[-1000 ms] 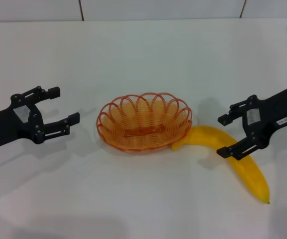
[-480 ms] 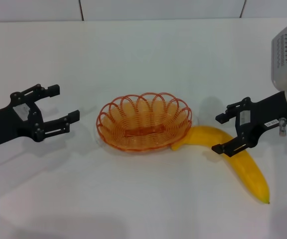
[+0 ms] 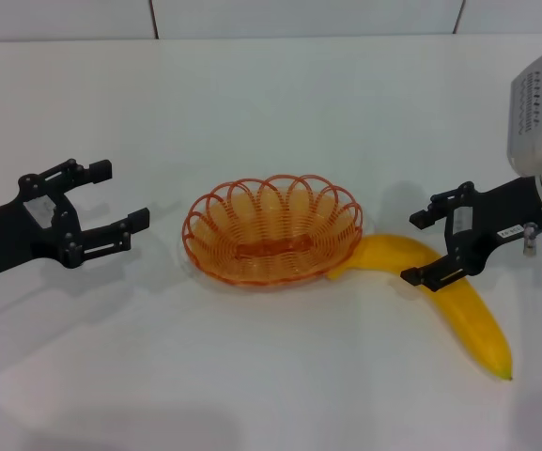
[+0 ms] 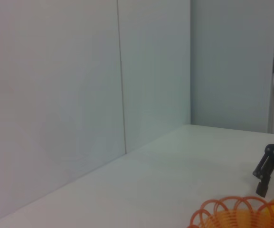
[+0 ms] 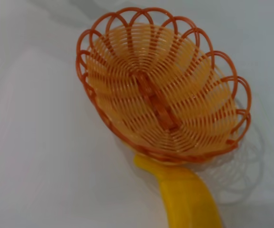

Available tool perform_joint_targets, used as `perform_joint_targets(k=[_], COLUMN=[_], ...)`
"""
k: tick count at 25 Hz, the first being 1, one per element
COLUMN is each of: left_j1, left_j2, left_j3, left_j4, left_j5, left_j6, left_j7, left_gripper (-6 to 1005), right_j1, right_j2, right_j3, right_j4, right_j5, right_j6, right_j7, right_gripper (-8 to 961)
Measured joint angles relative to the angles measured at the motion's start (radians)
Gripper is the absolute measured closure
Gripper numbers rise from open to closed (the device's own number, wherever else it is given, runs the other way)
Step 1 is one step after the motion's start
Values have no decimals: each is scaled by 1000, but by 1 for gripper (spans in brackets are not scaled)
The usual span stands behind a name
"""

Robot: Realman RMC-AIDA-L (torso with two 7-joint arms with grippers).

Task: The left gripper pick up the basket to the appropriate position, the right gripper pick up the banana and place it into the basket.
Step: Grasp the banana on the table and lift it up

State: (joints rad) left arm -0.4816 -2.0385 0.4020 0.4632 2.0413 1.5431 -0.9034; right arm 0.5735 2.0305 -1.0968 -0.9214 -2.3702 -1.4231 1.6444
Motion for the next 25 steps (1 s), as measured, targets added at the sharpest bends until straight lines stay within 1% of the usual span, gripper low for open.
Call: perform_joint_targets(k=[10,25], left_j1=[2,0], left_j2=[0,2], left_j3=[0,0], left_j4=[0,0], left_j5=[0,0], left_j6=[0,0], left_j7=[0,0], left_gripper=[139,139], right_j1=[-1,-1], right_j2=[-2,-3], right_j3=[7,11], right_j4=[1,11], right_j5=[-3,-33], right_j6=[44,63], right_j7=[2,8], right_gripper=[72,71])
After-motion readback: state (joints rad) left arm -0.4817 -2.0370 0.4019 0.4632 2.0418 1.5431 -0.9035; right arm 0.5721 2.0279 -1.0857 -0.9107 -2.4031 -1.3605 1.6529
